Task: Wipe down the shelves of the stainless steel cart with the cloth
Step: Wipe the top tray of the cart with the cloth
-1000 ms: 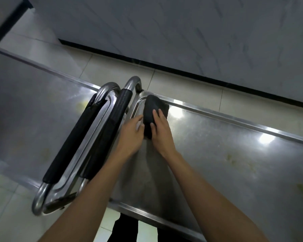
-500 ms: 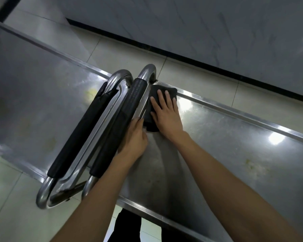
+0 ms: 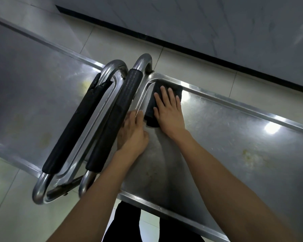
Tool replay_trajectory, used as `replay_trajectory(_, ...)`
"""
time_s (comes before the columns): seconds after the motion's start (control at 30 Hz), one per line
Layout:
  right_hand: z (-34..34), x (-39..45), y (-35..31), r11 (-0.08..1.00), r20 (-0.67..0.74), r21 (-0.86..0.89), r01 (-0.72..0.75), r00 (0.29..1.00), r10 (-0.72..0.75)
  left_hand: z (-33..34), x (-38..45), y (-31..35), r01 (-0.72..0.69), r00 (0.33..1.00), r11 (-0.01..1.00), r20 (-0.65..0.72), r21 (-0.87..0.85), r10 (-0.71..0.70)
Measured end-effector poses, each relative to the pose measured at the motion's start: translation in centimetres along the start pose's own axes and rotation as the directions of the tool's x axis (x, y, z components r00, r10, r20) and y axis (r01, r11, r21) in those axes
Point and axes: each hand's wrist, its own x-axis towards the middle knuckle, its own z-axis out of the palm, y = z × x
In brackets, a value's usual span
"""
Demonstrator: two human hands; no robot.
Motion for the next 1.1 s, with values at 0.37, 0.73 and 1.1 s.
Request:
replay_trajectory(0.37, -2.5, -8.4, 10.7, 0.972, -0.042, -0.023, -0.234, 0.972, 0.233, 1.6, 1.1, 8.0, -0.262, 0.964, 0.952, 0.080, 0.157, 0.252)
replay_trajectory(0.73, -5.0, -18.6, 21.4, 0.892, -0.027, -0.001, -0.452, 0.892, 0.452, 4.7, 0.7, 19.1, -0.477, 0.871, 0.854, 0.236, 0.208, 0.430)
replay_trajectory(1.1, -5.3, -20.8, 23.3, 0.882, -0.044, 0.062, -0.467, 0.882, 0.470, 4.8, 0.2, 19.3, -0.459, 0.880, 0.847, 0.270, 0.268, 0.391)
